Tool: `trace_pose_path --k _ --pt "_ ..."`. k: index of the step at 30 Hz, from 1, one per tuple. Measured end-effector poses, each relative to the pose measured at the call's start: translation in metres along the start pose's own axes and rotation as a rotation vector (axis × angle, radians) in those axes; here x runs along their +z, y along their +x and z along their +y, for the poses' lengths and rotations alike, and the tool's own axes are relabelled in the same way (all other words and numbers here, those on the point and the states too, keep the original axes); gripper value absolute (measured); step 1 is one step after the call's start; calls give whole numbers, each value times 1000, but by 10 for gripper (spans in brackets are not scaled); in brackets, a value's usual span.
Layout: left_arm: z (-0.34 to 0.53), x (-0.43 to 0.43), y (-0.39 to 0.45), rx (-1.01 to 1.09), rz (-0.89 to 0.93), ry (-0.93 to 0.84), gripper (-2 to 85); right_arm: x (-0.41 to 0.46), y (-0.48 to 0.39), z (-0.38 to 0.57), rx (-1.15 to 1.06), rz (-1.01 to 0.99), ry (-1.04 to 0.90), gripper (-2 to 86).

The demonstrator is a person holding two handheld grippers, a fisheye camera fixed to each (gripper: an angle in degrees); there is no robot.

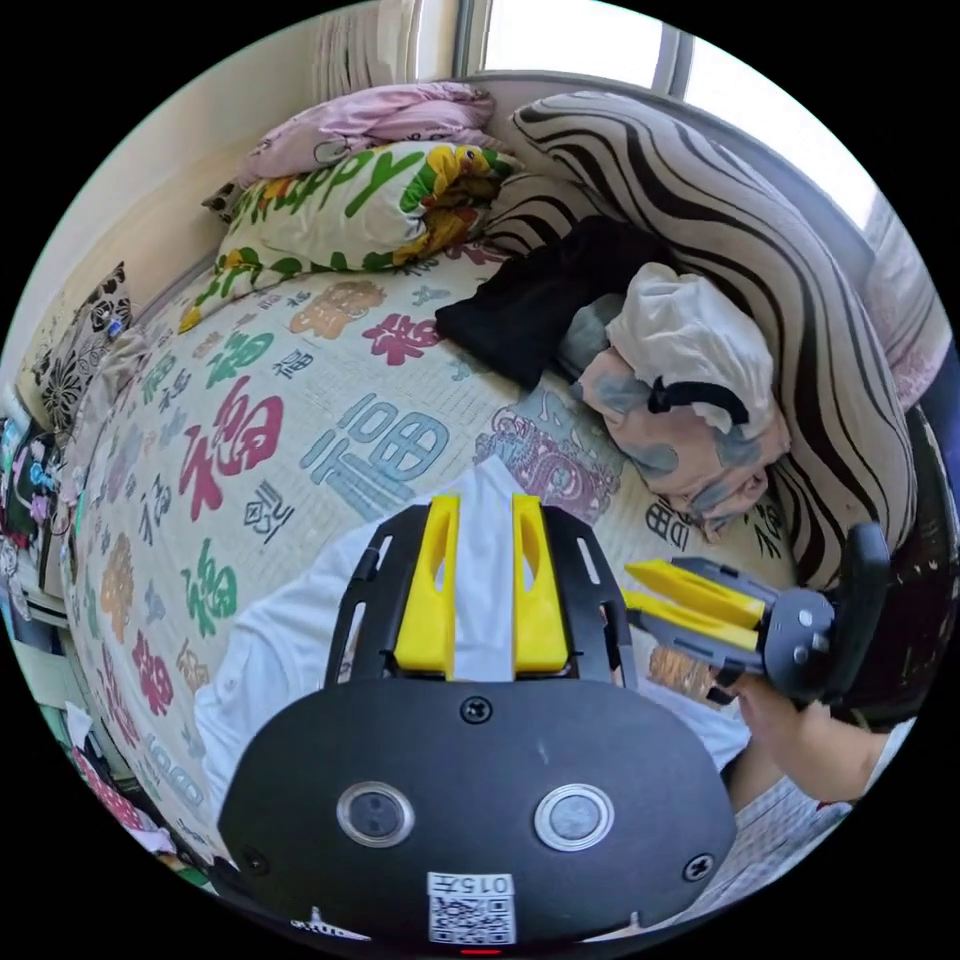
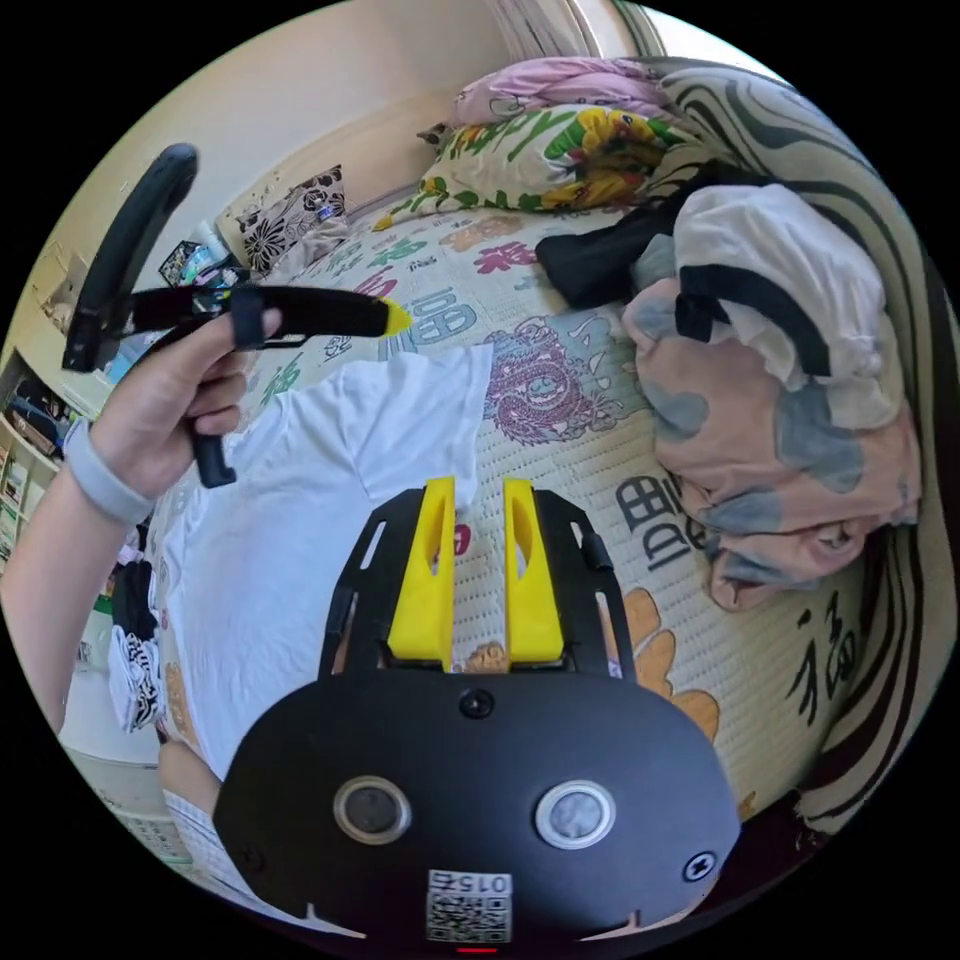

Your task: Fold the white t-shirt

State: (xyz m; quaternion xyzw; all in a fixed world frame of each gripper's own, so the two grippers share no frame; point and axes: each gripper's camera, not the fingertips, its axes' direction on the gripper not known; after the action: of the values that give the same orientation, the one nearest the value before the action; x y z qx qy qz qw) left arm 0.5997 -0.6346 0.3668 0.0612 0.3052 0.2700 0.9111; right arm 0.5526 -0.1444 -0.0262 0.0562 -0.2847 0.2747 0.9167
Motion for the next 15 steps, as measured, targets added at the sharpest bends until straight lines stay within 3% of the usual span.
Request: trace_pose_path --k 9,15 --pt "-65 119 -35 -7 73 -103 10 24 23 -42 -94 -87 -50 5" --pt "-59 90 -87 -57 154 120 -2 13 31 -74 -132 -121 -12 -9"
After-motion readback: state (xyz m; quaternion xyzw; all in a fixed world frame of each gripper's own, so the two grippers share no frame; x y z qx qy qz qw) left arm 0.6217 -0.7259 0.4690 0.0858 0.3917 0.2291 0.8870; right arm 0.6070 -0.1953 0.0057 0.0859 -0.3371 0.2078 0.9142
